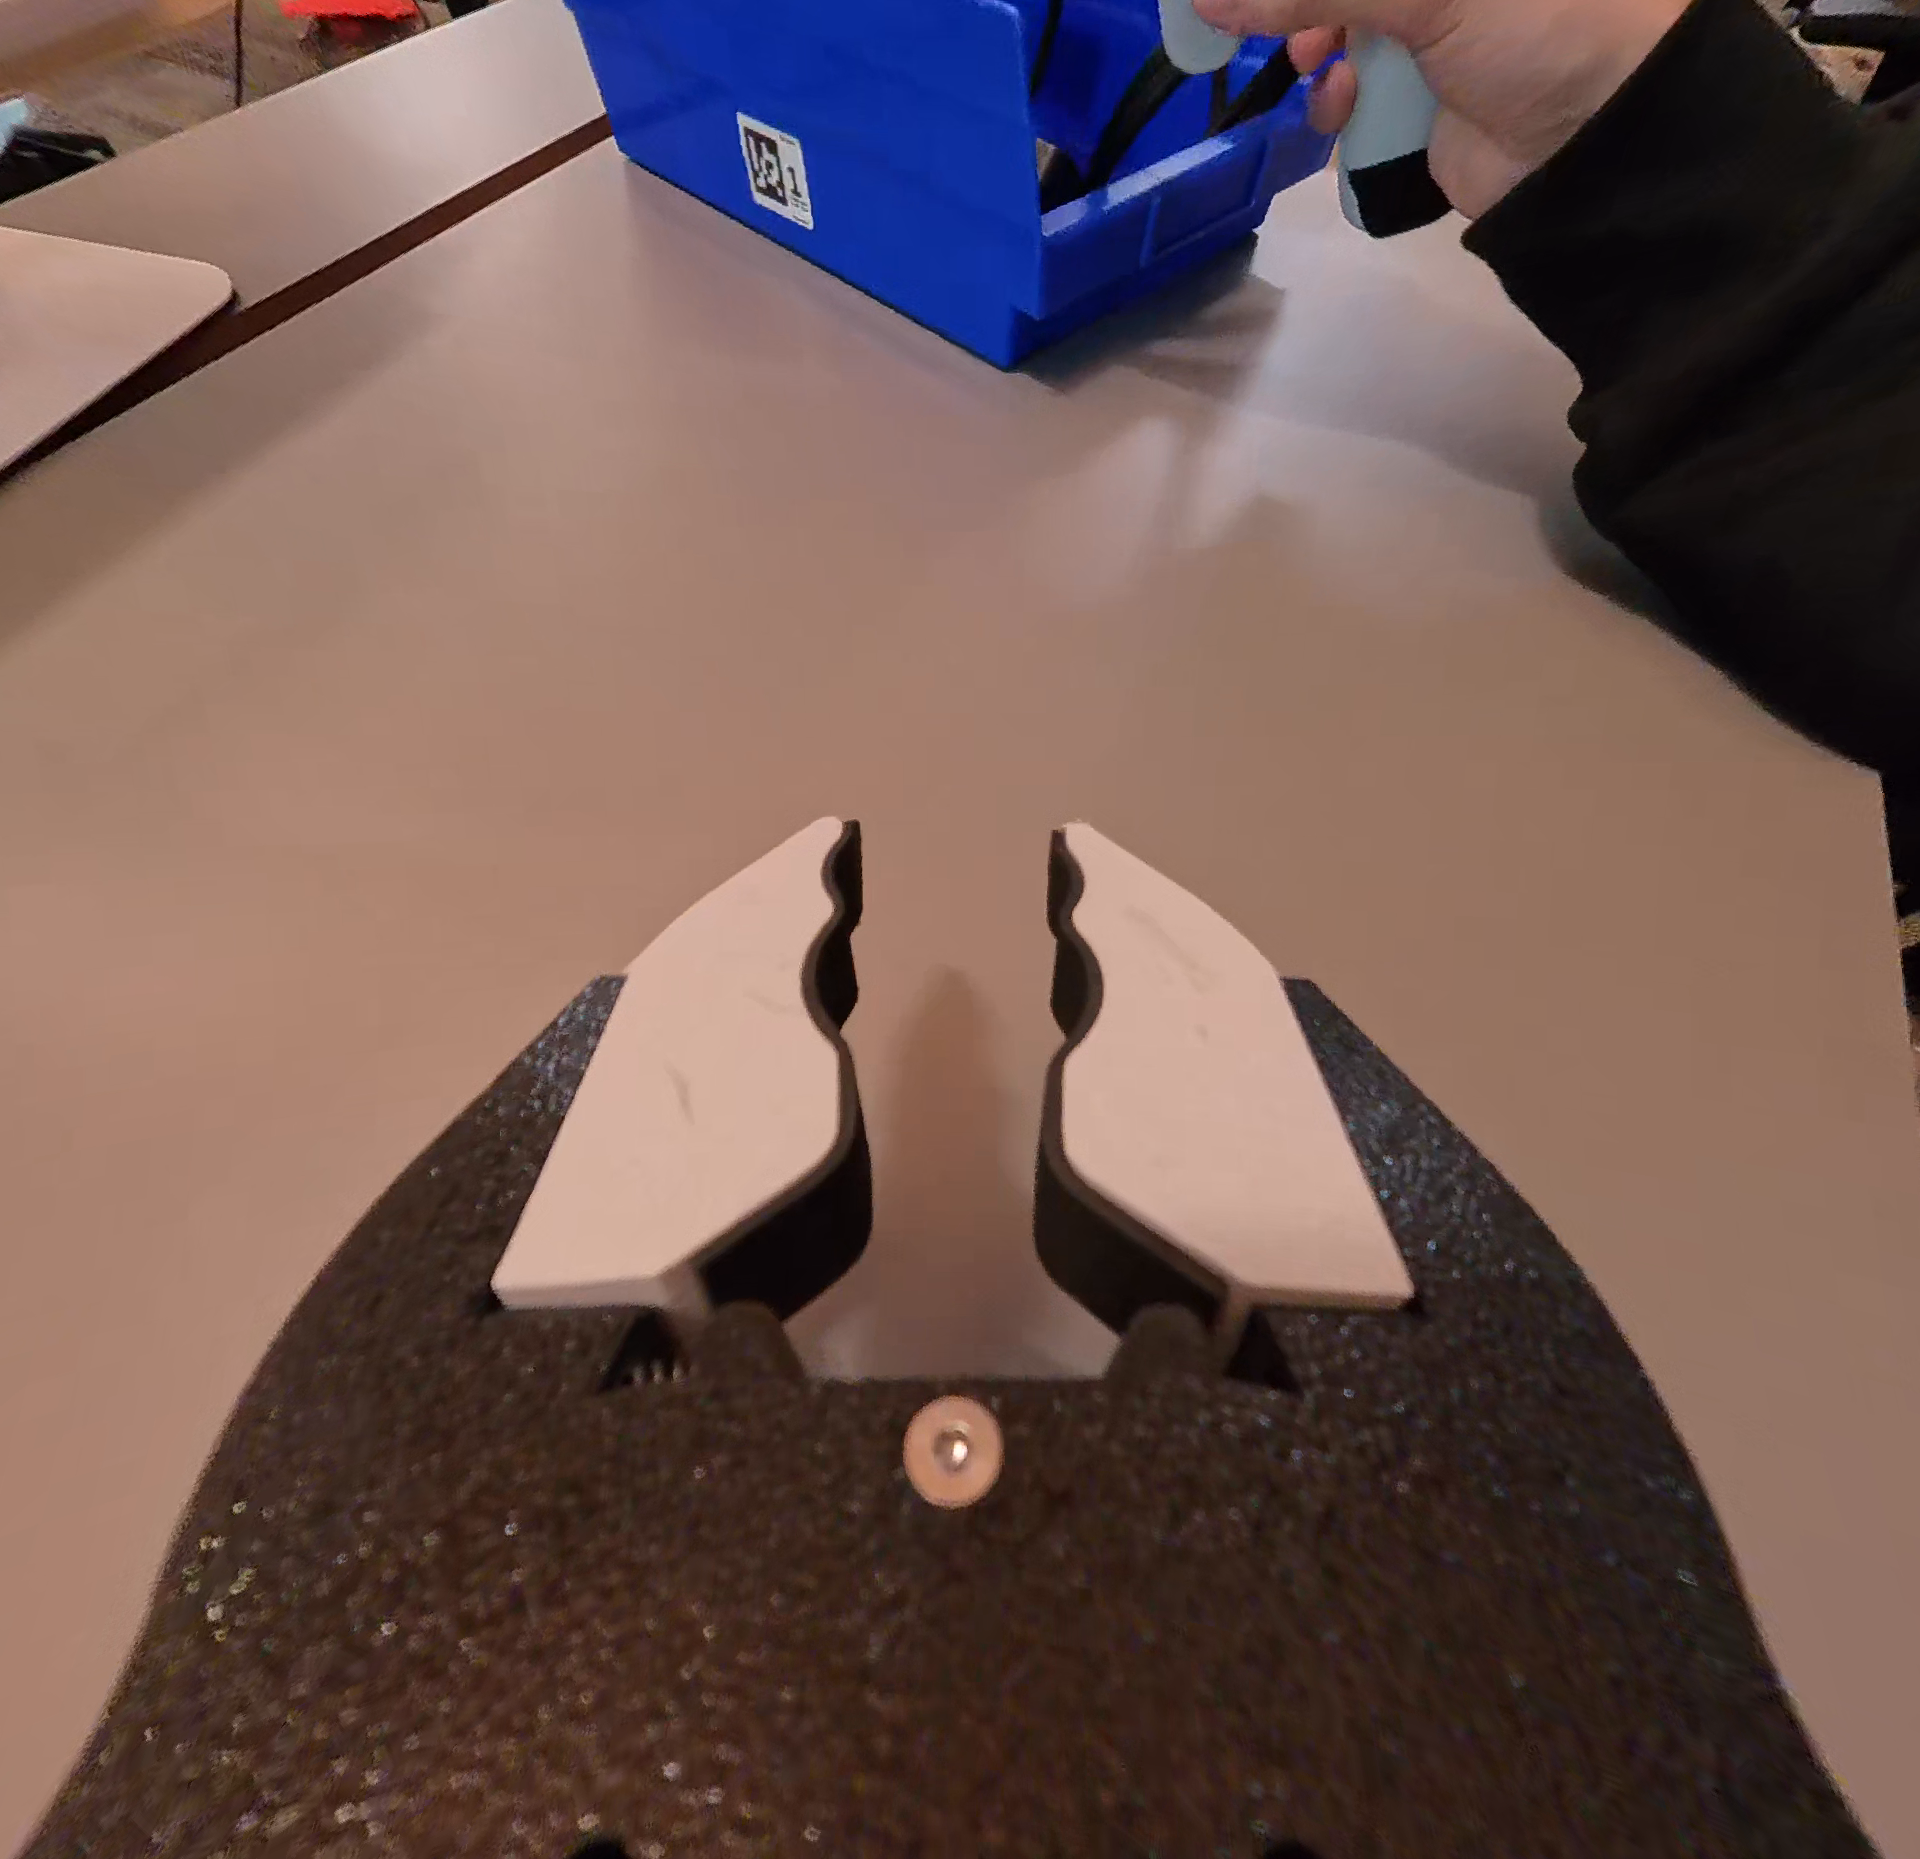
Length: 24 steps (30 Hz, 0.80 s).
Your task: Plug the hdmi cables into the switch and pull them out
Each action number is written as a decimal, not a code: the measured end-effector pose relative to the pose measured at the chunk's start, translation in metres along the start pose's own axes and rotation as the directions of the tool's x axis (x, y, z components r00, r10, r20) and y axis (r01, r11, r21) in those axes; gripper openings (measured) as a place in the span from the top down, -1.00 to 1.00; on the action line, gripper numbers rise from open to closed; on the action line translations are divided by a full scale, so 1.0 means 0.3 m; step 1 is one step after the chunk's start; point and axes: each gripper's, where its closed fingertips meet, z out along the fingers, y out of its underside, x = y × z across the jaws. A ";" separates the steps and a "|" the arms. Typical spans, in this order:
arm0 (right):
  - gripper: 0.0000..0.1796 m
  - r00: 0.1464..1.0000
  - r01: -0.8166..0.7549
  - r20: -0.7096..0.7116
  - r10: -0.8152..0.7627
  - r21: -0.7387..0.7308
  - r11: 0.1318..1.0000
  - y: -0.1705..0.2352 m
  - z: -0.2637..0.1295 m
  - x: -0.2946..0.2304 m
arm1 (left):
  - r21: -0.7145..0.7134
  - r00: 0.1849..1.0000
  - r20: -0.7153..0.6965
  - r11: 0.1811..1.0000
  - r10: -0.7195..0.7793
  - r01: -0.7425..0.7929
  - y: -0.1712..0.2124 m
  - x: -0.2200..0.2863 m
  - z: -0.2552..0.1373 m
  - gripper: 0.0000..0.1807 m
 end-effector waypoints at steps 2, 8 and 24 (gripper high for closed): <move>0.20 1.000 0.002 0.000 -0.002 0.045 0.999 -0.028 -0.011 -0.003 | -0.004 1.000 0.010 1.000 -0.009 0.009 -0.015 0.015 0.019 0.59; 0.23 0.995 -0.085 0.054 0.078 0.149 0.985 -0.076 -0.071 -0.008 | 0.064 0.994 0.099 0.997 -0.038 0.032 -0.147 0.037 0.128 0.33; 0.14 0.938 -0.309 -0.102 0.332 0.190 0.932 -0.133 -0.417 0.324 | -0.021 0.907 0.415 0.996 -0.075 0.092 -0.525 -0.038 0.811 0.07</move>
